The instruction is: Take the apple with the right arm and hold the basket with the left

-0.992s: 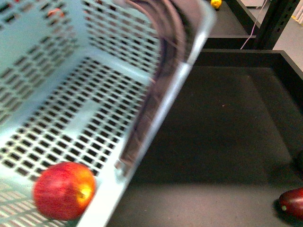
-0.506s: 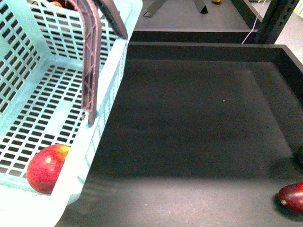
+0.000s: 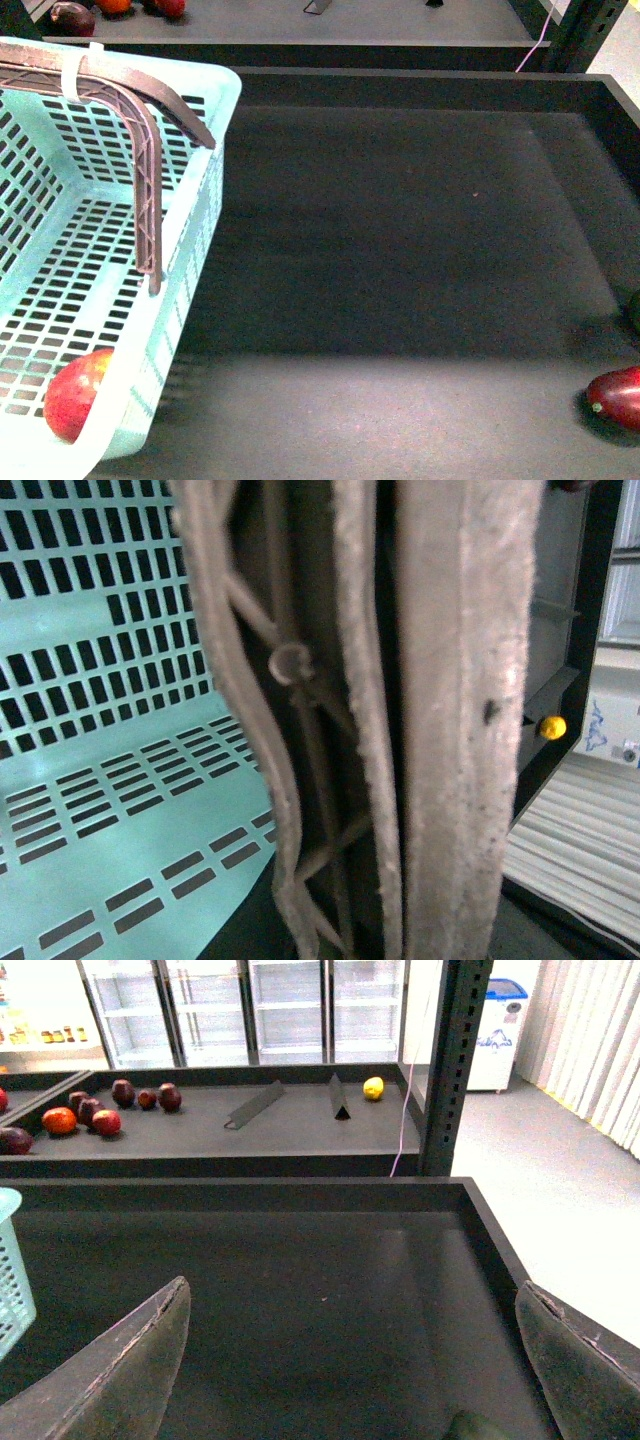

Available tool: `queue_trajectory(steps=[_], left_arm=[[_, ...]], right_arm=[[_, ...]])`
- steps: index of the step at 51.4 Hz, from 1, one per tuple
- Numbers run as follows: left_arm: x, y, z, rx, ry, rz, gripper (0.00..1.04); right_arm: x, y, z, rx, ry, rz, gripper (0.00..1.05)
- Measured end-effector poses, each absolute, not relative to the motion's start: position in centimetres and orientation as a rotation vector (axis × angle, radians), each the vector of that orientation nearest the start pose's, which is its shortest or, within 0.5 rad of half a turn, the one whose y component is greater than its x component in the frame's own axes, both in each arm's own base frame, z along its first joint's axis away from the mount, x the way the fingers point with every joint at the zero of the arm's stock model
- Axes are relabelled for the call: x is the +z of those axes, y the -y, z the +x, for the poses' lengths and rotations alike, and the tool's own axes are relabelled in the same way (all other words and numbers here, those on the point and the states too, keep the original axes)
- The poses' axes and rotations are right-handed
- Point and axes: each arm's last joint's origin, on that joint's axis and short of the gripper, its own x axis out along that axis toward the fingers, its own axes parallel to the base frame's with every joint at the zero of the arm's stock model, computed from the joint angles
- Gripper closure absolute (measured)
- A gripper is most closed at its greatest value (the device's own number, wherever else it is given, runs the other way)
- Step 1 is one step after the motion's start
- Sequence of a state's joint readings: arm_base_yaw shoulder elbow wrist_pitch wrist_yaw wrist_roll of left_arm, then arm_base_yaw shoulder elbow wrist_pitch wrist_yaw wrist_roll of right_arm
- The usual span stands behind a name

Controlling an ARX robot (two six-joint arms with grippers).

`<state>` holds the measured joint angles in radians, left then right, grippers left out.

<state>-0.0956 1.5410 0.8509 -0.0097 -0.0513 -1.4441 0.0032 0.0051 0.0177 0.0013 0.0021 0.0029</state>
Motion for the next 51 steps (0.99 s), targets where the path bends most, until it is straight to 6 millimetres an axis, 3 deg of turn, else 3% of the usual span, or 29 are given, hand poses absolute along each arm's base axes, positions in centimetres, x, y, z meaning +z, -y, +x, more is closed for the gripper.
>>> queue_trajectory(steps=[19, 27, 34, 40, 49, 51], left_arm=[[15.6, 0.9, 32.3, 0.573, -0.583, -1.381, 0.88], [15.2, 0.9, 32.4, 0.587, -0.587, -1.396, 0.88], [15.3, 0.9, 32.3, 0.59, -0.598, -1.399, 0.6], [15.9, 0.9, 31.8, 0.608, -0.613, -1.398, 0.44], [18.7, 0.3, 29.2, 0.639, -0.56, -1.392, 0.09], [19.3, 0.1, 28.4, 0.654, -0.54, -1.381, 0.06]], right_arm=[[16.9, 0.0, 9.7, 0.001, 0.014, 0.003, 0.09], [16.9, 0.0, 9.7, 0.001, 0.014, 0.003, 0.09], [16.9, 0.0, 9.7, 0.001, 0.014, 0.003, 0.09], [16.9, 0.0, 9.7, 0.001, 0.014, 0.003, 0.09], [16.9, 0.0, 9.7, 0.001, 0.014, 0.003, 0.09], [16.9, 0.0, 9.7, 0.002, 0.014, 0.003, 0.09]])
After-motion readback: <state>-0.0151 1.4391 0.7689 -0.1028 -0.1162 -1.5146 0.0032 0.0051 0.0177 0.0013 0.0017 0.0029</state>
